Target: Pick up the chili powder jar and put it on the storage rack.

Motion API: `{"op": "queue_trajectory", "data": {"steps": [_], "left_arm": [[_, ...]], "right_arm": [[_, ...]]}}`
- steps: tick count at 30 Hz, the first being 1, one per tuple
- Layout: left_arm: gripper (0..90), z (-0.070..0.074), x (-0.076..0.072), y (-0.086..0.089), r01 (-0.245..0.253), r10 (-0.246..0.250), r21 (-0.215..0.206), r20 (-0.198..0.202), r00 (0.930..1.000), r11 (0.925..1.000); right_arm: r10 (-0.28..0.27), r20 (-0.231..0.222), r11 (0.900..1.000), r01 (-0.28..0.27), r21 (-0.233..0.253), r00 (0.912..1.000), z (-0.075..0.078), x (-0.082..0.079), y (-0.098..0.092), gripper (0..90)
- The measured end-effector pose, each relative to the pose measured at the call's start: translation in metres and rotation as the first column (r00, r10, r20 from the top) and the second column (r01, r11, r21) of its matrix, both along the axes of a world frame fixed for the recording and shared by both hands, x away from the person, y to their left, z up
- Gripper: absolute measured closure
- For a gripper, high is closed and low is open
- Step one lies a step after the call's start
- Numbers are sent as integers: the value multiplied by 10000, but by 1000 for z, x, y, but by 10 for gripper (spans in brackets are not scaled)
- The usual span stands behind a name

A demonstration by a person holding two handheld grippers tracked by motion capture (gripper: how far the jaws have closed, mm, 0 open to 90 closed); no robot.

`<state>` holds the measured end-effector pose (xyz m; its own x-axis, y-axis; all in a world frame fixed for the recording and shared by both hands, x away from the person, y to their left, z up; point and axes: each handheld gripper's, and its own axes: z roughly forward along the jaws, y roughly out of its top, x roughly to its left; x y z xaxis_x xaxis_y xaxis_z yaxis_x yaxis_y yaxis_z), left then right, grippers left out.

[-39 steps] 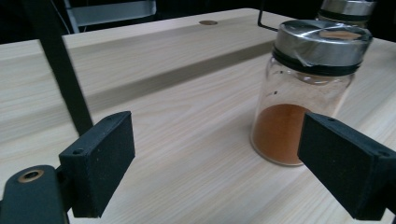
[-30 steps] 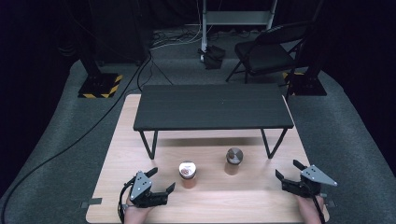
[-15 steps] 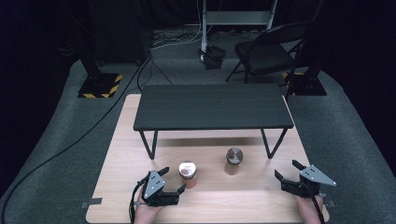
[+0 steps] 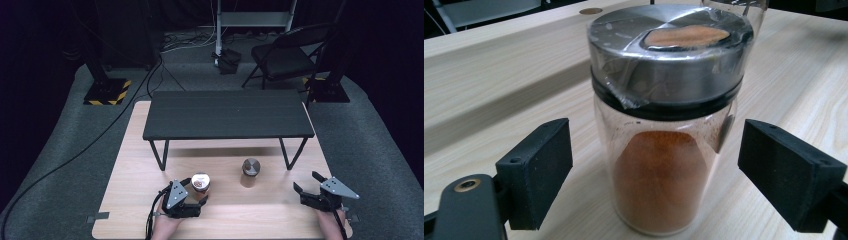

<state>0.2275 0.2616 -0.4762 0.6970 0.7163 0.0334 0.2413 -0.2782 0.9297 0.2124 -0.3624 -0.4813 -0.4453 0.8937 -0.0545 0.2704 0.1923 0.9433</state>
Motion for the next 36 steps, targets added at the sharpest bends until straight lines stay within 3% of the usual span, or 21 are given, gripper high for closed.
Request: {"op": "queue_trajectory", "data": {"steps": [7, 12, 36], "left_arm": [[178, -1, 9, -11, 153, -149, 256, -172, 9997, 9996], [309, -2, 12, -14, 87, -84, 174, -194, 9998, 9998], [317, -2, 12, -13, 163, -160, 113, -229, 9996, 9998]], "right_arm": [[12, -5, 10000, -12, -2, 10000, 0, 0, 0, 136], [11, -24, 10000, -11, -3, 10000, 0, 0, 0, 140], [-10, -6, 10000, 10, 10, 10000, 0, 0, -1, 141]]}}
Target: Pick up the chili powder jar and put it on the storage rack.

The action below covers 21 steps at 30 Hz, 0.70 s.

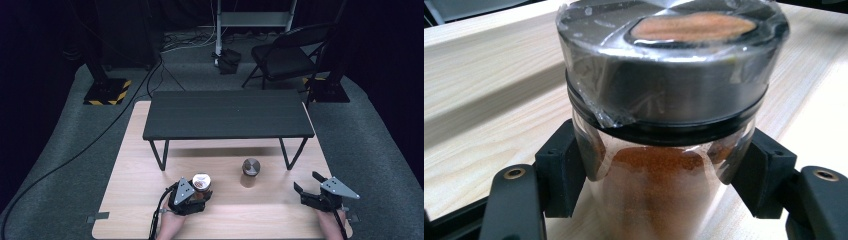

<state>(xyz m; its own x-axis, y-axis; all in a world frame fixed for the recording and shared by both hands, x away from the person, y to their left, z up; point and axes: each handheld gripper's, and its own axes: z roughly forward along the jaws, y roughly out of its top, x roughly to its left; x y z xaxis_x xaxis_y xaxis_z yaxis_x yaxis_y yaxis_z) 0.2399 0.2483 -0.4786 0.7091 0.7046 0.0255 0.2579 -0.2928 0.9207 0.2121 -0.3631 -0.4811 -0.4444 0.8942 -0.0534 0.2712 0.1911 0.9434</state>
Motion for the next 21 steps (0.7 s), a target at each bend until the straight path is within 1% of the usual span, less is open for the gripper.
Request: {"op": "queue_trajectory", "data": {"steps": [4, 11, 14, 16, 19, 21], "left_arm": [[317, 1, 0, -1, 43, -43, -2, -5, 10000, 10000], [317, 5, -4, 2, 103, -98, -308, 163, 9998, 9995], [317, 10, -7, 3, 88, -79, -397, 228, 9997, 9992], [317, 13, -7, 6, 60, -50, -612, 160, 9999, 9981], [317, 20, -9, 6, 30, -14, -620, 263, 9997, 9981], [317, 25, -10, 7, 18, 5, -719, 328, 9995, 9974]], "right_arm": [[1, 0, 10000, -1, 4, 10000, 0, 0, 0, 141], [10, 5, 10000, -10, 8, 10000, 0, 0, 0, 141], [9, 11, 10000, -9, 14, 10000, 0, 0, 0, 141], [1, 10, 10000, -1, 27, 10000, 0, 0, 0, 141], [10, -5, 10000, -10, -3, 10000, 0, 0, 0, 142], [1, -5, 10000, -1, -4, 10000, 0, 0, 0, 142]]}}
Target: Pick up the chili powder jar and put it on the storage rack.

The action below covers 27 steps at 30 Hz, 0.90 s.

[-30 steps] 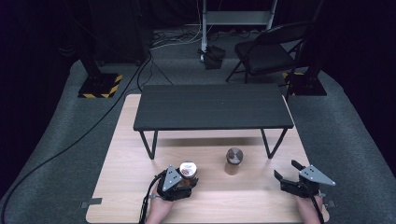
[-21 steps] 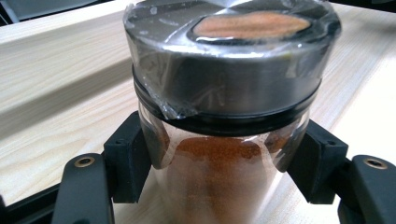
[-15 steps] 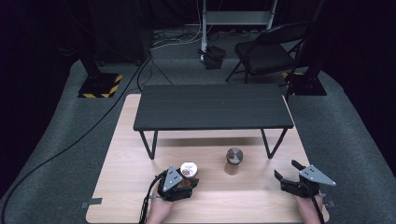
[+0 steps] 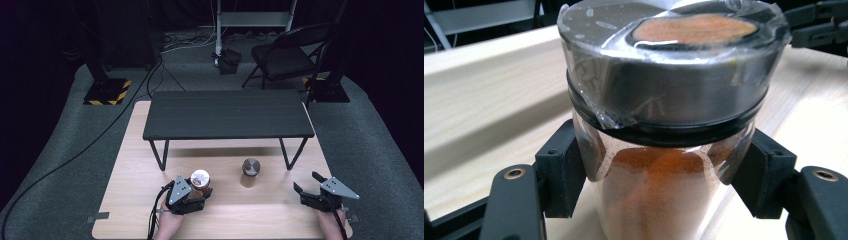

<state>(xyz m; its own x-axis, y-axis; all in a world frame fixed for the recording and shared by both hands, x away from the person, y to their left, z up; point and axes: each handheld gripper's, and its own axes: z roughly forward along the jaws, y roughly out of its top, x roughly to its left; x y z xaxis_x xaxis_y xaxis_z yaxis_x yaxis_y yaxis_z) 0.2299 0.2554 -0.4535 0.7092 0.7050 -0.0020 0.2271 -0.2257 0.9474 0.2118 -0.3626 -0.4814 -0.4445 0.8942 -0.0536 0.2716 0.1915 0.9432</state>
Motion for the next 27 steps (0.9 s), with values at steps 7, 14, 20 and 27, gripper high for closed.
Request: {"op": "queue_trajectory", "data": {"steps": [7, 14, 20, 27], "left_arm": [[318, 27, 2, -1, 91, -94, 119, 205, 9997, 9999], [317, 62, 6, -3, 206, -222, 274, 567, 9981, 9994], [318, 89, 11, -6, 209, -257, 597, 808, 9964, 9980], [317, 115, 20, -8, 210, -265, 604, 912, 9955, 9980]], "right_arm": [[-28, 3, 10000, 28, 22, 10000, 0, 0, 0, 142], [-28, 0, 10000, 28, 32, 10000, 0, 0, 0, 141], [-10, -3, 10000, 10, 23, 10000, 0, 0, 0, 142], [8, -8, 10000, -8, 21, 10000, 0, 0, 0, 143]]}}
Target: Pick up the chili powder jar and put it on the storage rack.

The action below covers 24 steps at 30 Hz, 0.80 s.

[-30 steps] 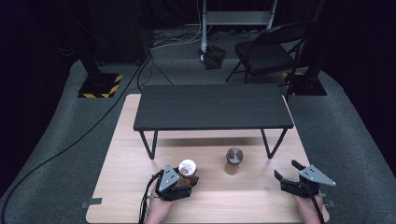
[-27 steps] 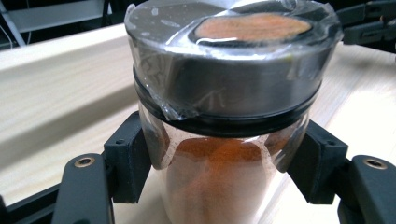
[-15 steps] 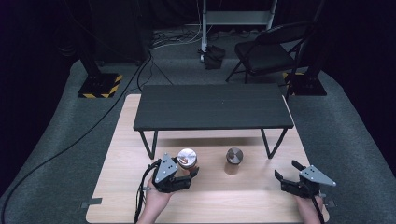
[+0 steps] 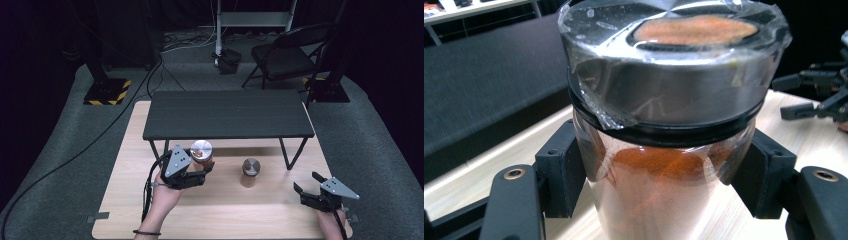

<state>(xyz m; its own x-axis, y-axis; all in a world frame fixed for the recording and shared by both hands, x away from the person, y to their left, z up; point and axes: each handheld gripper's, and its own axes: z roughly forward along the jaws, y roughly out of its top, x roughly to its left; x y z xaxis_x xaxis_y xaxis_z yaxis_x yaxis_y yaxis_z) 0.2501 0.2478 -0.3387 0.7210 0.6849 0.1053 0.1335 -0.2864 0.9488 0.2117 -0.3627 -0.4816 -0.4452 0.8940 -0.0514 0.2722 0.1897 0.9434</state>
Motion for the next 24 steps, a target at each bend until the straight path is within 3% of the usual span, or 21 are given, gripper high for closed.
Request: {"op": "queue_trajectory", "data": {"steps": [9, 24], "left_arm": [[317, 27, 10, -5, -40, 41, -40, 240, 9997, 10000], [317, 59, 29, -17, -421, 426, -80, 616, 9972, 9991]], "right_arm": [[17, -19, 10000, -17, -16, 10000, 0, 0, 0, 143], [33, -19, 10000, -33, -3, 10000, 0, 1, 0, 143]]}}
